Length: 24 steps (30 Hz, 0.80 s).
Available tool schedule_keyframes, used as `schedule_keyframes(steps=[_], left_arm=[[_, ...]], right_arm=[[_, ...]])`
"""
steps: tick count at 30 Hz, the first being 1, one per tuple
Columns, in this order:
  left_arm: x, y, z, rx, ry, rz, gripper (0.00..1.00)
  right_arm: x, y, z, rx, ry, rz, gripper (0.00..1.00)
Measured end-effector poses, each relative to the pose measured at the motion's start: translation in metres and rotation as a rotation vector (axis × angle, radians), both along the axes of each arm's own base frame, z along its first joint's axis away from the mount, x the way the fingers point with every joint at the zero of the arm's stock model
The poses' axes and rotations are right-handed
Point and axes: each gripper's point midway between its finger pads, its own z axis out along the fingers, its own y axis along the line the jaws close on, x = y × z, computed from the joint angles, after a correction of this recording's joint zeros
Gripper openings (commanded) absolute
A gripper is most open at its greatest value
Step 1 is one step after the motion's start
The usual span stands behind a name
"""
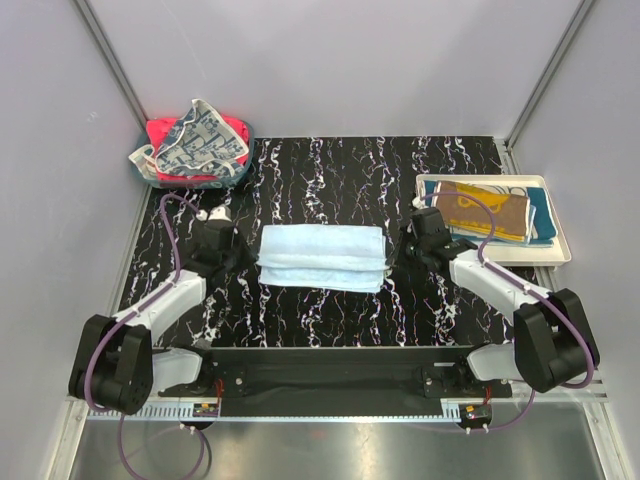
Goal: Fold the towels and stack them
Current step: Fold the towel
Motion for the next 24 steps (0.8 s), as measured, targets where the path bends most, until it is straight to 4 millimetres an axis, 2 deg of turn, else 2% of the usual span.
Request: schedule_keyframes(steps=[14,18,24], left_arm=[[-0.016,0.001,-0.023,-0.001,0.045,-0.013,0.0],[-0.016,0.001,-0.021,-0.005,0.04,-0.009,0.0],[-0.013,0.002,-0.005,-0.016,-0.013,0.003,0.0]], right_arm=[[-0.018,0.001,-0.021,0.021,0.043,0.004,0.02],[-0.018,0.002,-0.019,0.026,0.036,0.006,0.02],[-0.017,0.003,-0.013,0.037,0.02,0.005,0.02]])
